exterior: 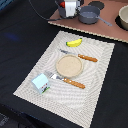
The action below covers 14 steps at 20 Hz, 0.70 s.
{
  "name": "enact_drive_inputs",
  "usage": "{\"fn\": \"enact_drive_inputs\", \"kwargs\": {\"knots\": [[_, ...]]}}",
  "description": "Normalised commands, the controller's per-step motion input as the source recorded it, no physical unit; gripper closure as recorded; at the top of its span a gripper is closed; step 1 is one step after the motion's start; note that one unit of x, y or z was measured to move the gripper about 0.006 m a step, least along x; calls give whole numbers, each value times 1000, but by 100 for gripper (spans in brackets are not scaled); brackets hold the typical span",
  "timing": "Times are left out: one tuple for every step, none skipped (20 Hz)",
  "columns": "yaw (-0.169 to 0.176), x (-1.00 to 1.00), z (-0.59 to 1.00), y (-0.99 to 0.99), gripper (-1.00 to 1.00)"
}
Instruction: Interact with the objects in diverse but meaningful ways.
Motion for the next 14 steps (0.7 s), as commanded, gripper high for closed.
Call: {"fn": "enact_drive_inputs", "kwargs": {"knots": [[-16, 237, 0, 254, -100], [-14, 214, 0, 240, -100], [0, 63, 183, 243, -100], [0, 0, 400, 251, -100], [0, -11, 600, 394, -100], [0, -149, 694, 457, -100], [0, -297, 711, 457, -100], [0, -314, 689, 514, -100], [0, -294, 643, 540, -100], [0, -309, 594, 540, -100], [0, -303, 557, 520, -100], [0, -309, 529, 514, -100], [0, -311, 523, 503, -100], [0, -280, 511, 494, -100]]}}
